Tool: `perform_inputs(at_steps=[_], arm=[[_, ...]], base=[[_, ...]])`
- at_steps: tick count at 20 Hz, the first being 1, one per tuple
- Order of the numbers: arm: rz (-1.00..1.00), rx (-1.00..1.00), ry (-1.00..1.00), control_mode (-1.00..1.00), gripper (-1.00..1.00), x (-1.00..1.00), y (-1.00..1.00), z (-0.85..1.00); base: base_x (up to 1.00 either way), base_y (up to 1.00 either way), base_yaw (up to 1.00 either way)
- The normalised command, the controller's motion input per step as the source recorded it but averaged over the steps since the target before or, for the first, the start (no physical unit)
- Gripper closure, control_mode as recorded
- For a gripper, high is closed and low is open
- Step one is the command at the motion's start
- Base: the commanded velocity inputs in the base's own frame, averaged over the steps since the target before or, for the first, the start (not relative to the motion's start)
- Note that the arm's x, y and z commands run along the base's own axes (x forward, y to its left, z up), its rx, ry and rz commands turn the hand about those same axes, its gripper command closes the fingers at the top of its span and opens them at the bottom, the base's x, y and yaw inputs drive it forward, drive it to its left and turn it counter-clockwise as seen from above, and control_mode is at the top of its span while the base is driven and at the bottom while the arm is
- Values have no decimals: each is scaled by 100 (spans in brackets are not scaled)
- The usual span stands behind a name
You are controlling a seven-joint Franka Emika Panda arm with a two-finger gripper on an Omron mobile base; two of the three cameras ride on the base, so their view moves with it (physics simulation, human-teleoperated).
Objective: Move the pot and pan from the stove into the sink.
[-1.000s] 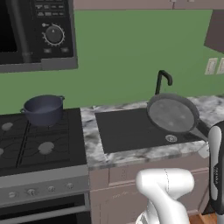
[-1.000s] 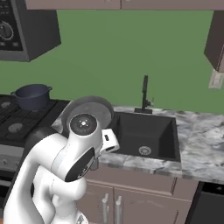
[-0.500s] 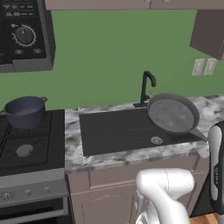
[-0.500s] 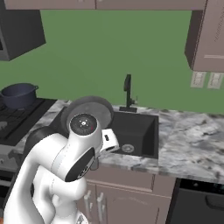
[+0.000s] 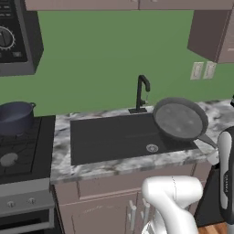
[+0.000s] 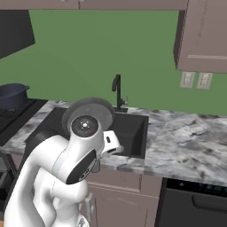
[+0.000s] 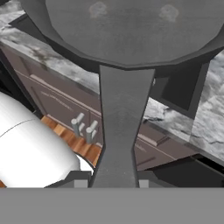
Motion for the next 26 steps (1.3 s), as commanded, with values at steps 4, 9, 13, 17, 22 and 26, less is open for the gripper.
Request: perform_inputs(at_steps=[4,9,13,17,22,26], arm=[[0,0,0,100,100,0,0,0],[0,0,0,100,100,0,0,0],[0,0,0,100,100,0,0,0],[0,0,0,100,100,0,0,0],[0,0,0,100,100,0,0,0],[0,0,0,100,100,0,0,0]], base=[[0,-26,0],[0,-8,0],[4,-18,0],[7,-30,0],[19,-27,0],[32,-15,0]])
